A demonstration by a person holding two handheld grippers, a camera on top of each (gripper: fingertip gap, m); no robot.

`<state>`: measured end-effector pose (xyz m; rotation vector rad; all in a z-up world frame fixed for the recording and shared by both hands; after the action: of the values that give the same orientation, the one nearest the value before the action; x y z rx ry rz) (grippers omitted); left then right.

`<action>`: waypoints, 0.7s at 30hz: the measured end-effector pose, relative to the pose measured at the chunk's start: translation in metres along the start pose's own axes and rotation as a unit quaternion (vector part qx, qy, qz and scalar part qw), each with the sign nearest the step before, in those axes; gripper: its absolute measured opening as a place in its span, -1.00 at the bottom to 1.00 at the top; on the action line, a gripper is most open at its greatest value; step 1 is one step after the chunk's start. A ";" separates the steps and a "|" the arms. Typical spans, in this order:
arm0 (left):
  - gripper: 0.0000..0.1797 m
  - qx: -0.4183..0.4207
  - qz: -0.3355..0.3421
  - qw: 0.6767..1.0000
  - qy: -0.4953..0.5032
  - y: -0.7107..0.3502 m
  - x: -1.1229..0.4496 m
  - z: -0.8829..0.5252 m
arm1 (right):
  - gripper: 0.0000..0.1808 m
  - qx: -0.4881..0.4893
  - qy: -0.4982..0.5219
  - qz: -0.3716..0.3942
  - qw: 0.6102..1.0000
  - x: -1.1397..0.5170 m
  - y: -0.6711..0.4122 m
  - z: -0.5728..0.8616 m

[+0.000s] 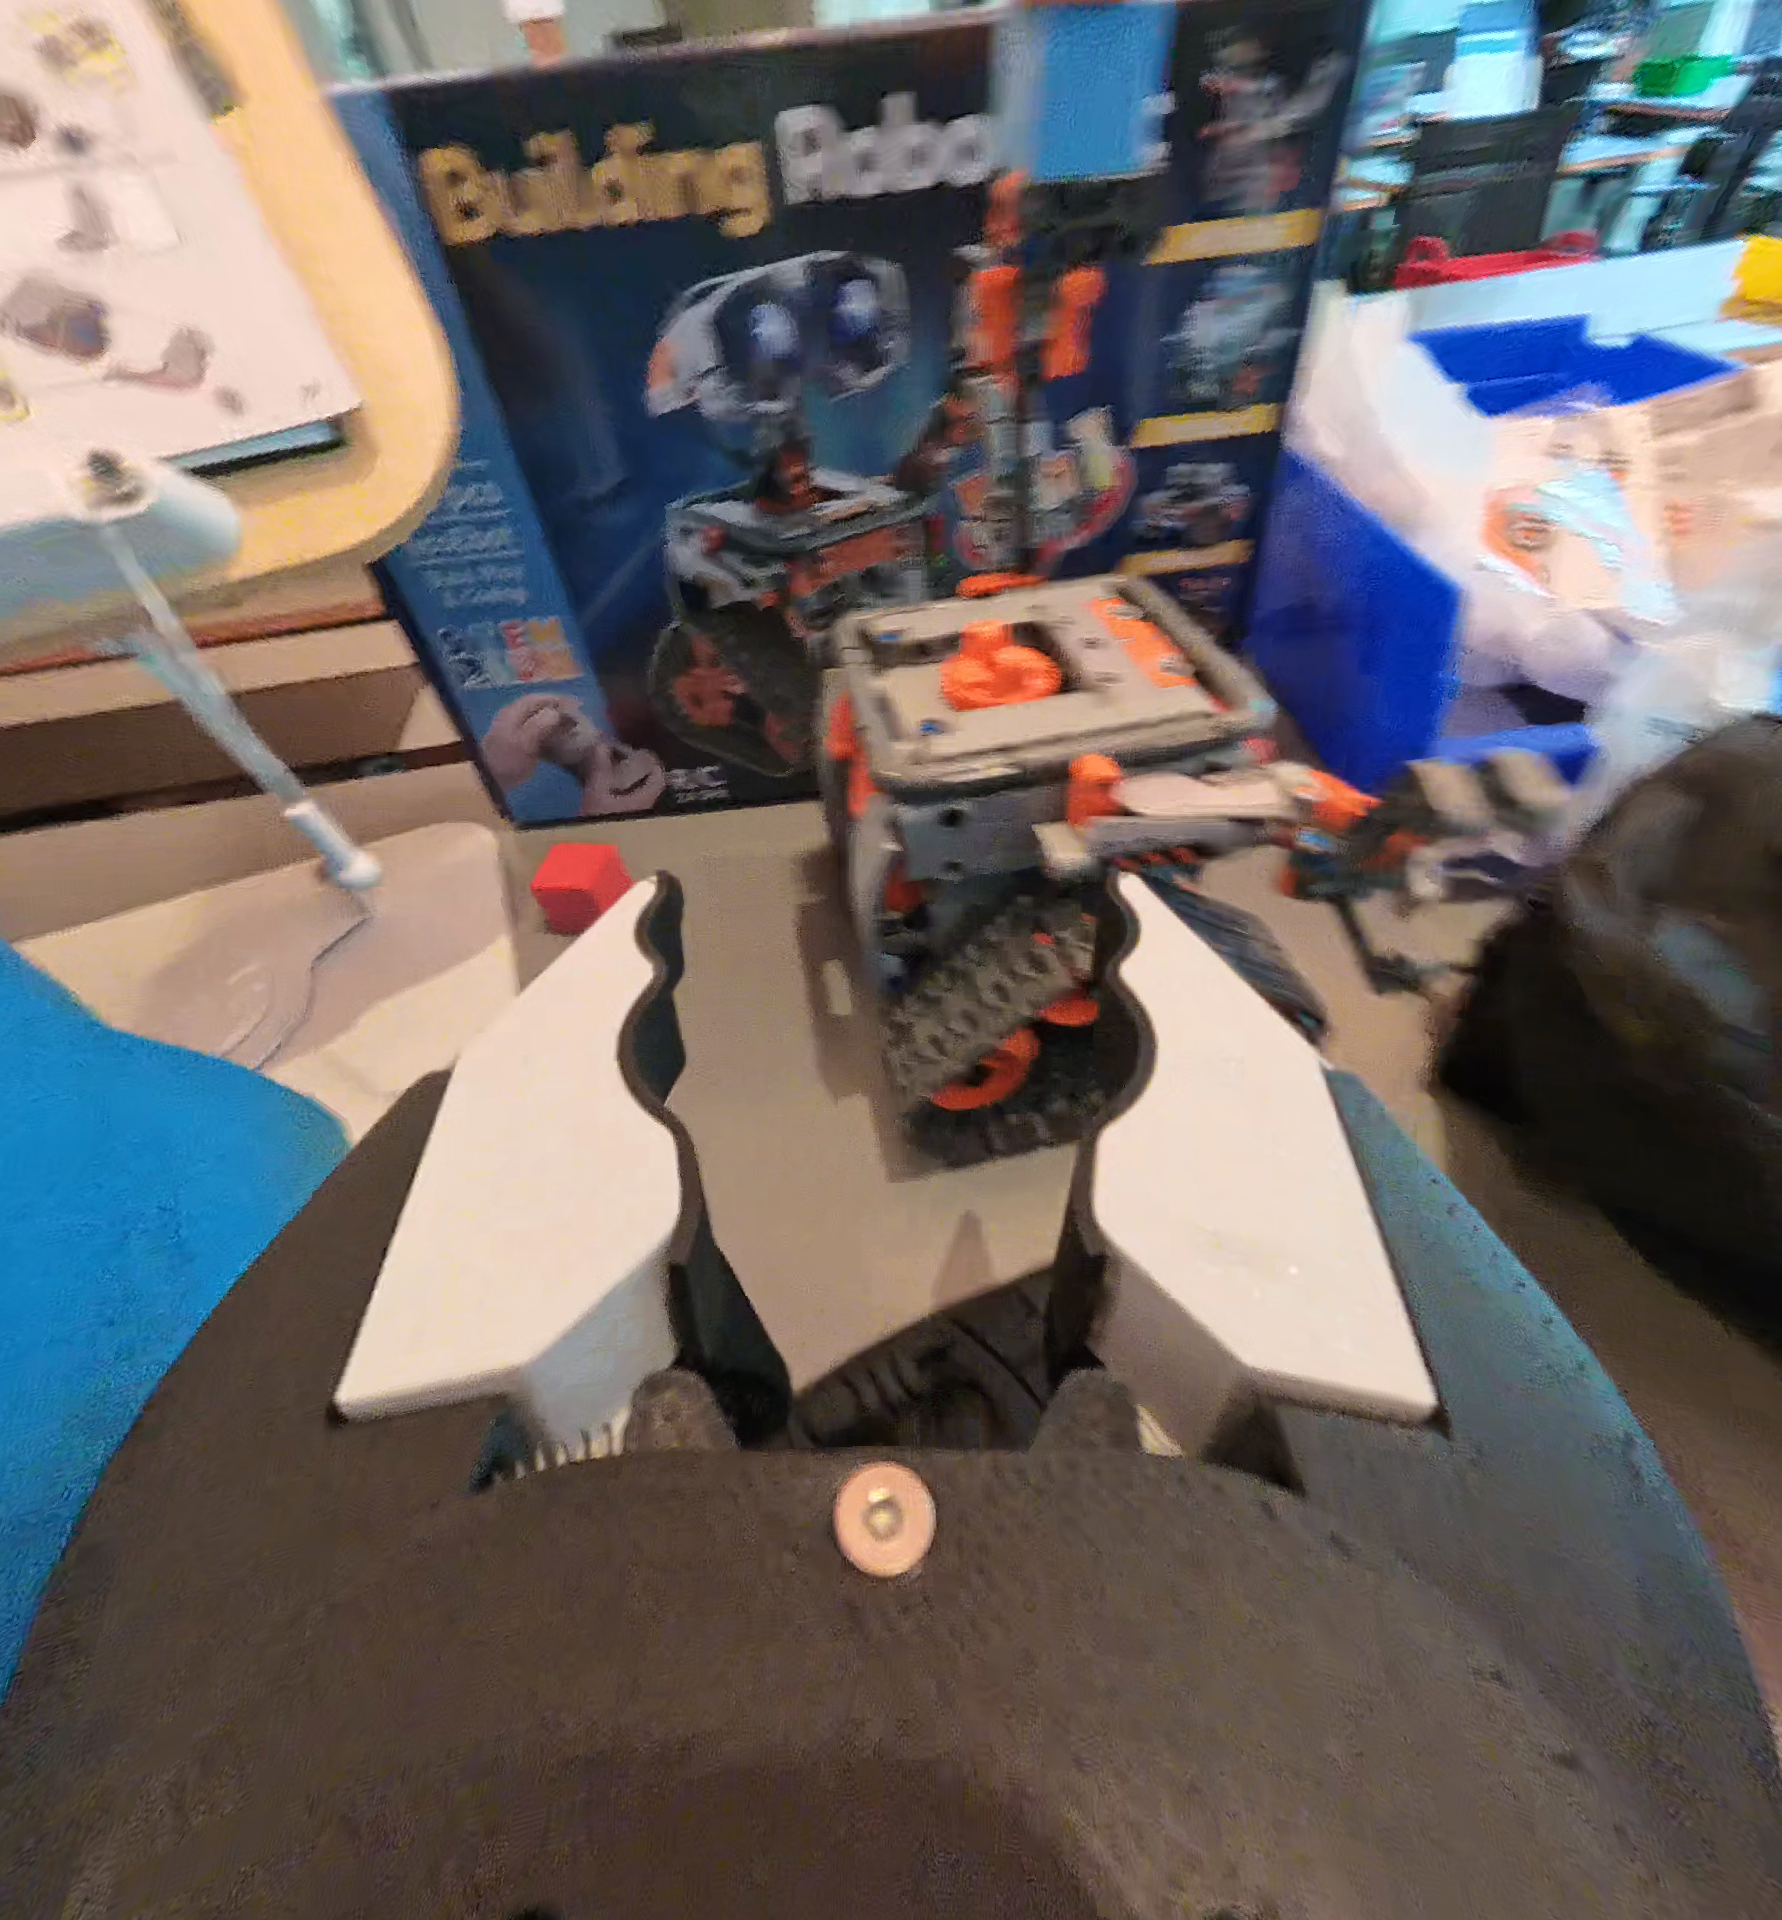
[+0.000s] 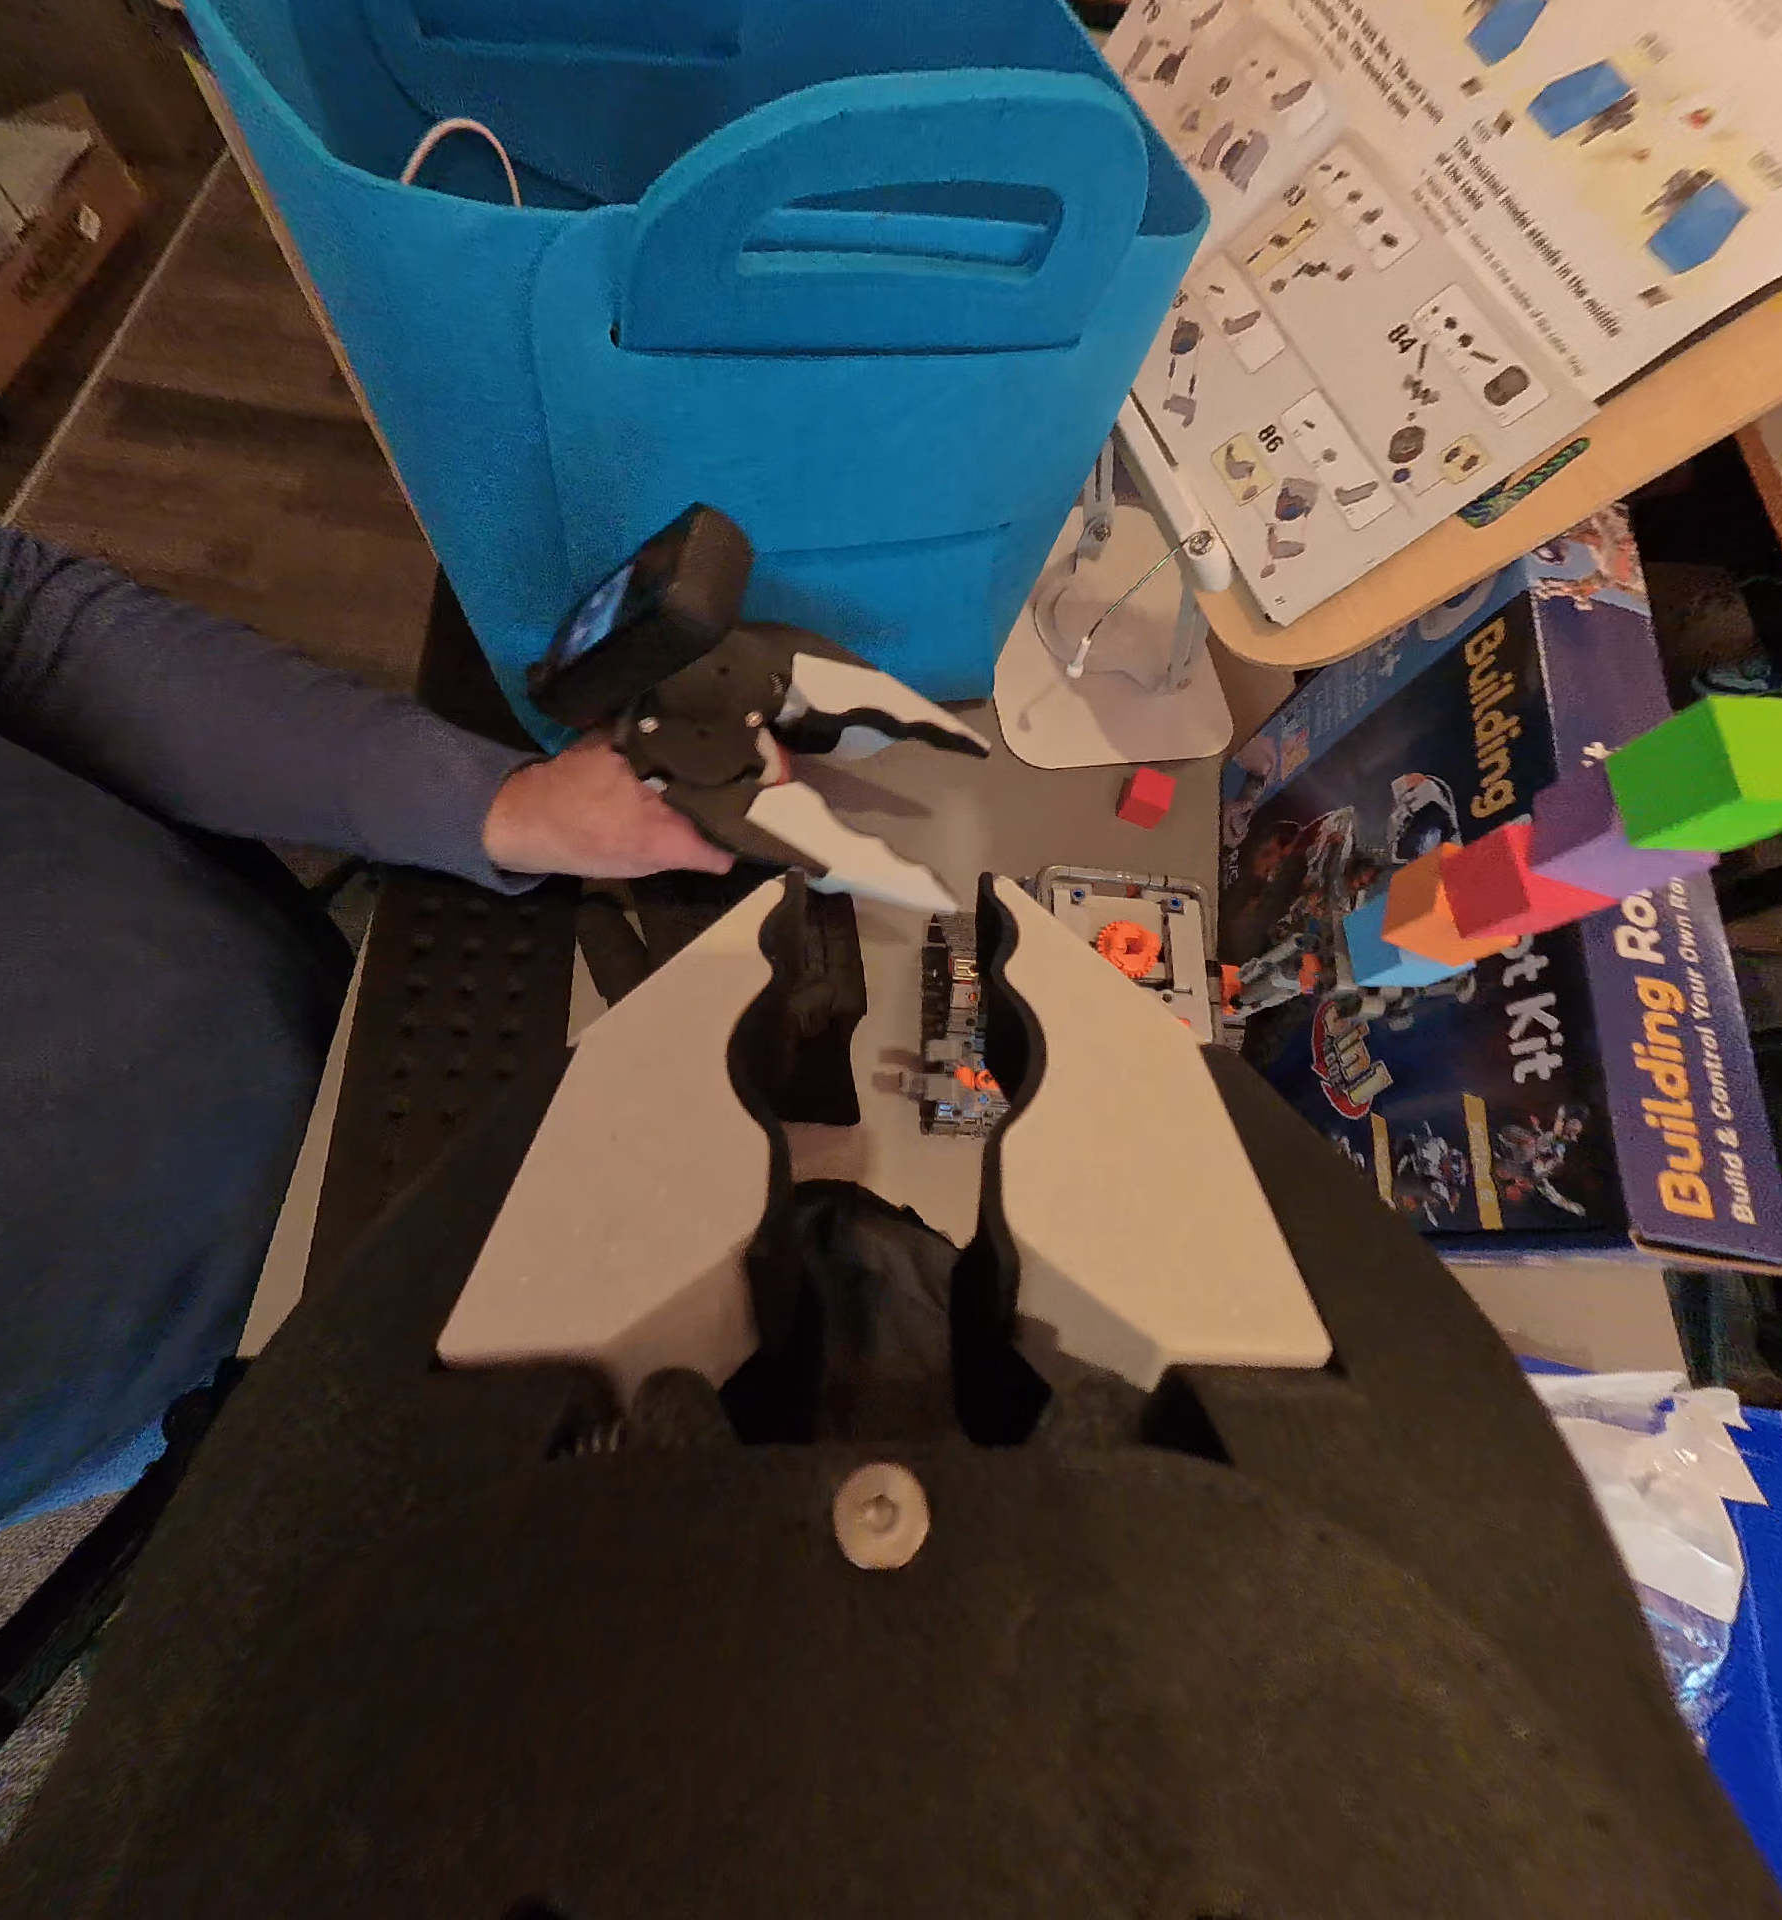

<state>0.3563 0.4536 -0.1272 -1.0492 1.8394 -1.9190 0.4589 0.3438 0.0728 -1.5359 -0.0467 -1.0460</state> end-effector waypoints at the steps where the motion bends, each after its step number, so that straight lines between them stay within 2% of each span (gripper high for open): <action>1: -0.15 0.009 -0.001 1.000 -0.019 -0.001 -0.007 -0.012 | -0.65 0.001 0.001 0.008 1.000 0.008 0.003 0.000; 4: -0.18 0.018 0.008 0.998 -0.061 -0.007 -0.023 -0.039 | -0.66 0.005 0.011 0.018 1.000 0.025 0.015 0.003; 5: -0.24 0.027 0.022 0.998 -0.060 -0.012 -0.027 -0.045 | -0.65 0.005 0.012 0.020 1.000 0.029 0.019 0.005; 9: -0.28 0.080 0.017 0.996 -0.046 -0.011 -0.065 -0.066 | -0.65 0.002 -0.005 0.037 0.999 0.038 0.032 0.008; 11: -0.33 0.085 -0.016 0.995 -0.051 -0.003 -0.086 -0.078 | -0.64 0.002 -0.013 0.029 0.999 0.038 0.040 0.008; 15: -0.25 0.073 -0.092 0.989 -0.093 0.018 -0.117 -0.100 | -0.65 0.002 -0.025 0.034 0.999 0.037 0.050 0.009; 17: -0.24 0.075 -0.102 0.987 -0.102 0.025 -0.127 -0.103 | -0.65 0.000 -0.033 0.037 0.999 0.035 0.055 0.010; 21: -0.18 0.015 -0.154 0.980 -0.128 0.041 -0.146 -0.110 | -0.66 -0.005 -0.043 0.035 0.998 0.029 0.065 0.011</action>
<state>0.3735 0.6245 -0.2023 -1.5655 1.5773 -1.8552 0.5186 0.3196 0.0418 -1.5799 -0.0480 -0.9256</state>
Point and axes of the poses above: each gripper's, where its closed fingertips meet, x back along the fingers, y out of its underside, z = x × y across the jaws, the point moved 4 cm from there along x, back along the fingers, and after that the axes turned 2 degrees about -z, right-handed, at the moved point
